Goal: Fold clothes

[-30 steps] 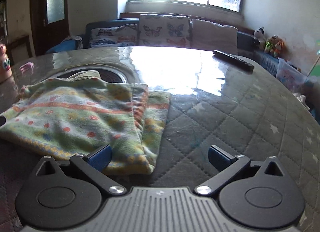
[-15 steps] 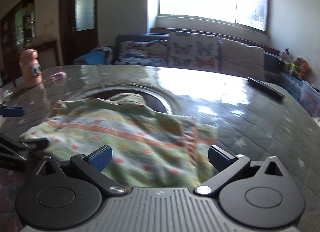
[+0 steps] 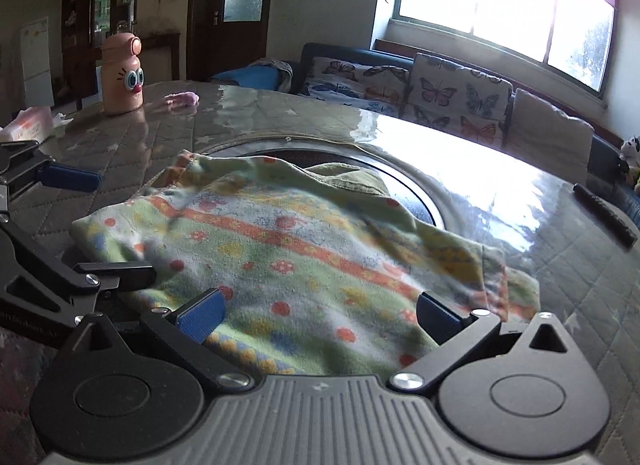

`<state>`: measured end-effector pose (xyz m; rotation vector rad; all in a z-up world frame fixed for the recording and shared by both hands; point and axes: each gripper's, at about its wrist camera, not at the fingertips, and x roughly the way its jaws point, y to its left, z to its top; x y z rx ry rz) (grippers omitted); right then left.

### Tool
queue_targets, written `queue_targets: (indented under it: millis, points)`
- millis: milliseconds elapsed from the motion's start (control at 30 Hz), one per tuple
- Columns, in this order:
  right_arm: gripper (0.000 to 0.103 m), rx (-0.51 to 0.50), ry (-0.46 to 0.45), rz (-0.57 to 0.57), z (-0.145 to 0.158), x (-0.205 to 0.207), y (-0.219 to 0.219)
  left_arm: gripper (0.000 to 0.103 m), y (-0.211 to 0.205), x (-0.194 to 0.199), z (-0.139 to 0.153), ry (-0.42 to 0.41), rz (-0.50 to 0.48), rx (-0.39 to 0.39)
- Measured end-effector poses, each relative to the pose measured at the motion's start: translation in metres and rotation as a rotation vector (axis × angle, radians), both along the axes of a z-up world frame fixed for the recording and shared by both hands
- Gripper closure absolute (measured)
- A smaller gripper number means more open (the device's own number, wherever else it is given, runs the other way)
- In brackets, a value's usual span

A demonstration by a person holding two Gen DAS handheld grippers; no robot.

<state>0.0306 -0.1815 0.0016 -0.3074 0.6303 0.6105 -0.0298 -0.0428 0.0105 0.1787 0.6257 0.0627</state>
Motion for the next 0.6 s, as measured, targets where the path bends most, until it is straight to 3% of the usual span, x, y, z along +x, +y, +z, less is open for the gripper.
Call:
queue_targets:
  millis: [300,600]
  points:
    - [0.0,0.01,-0.023,-0.021,0.011,0.003,-0.004,0.0,0.003,0.0,-0.001,0.004,0.006,-0.026]
    - [0.0,0.034,0.034,-0.041,0.011,0.026,-0.01,0.0,0.005,-0.001,0.0,0.005,0.003,-0.035]
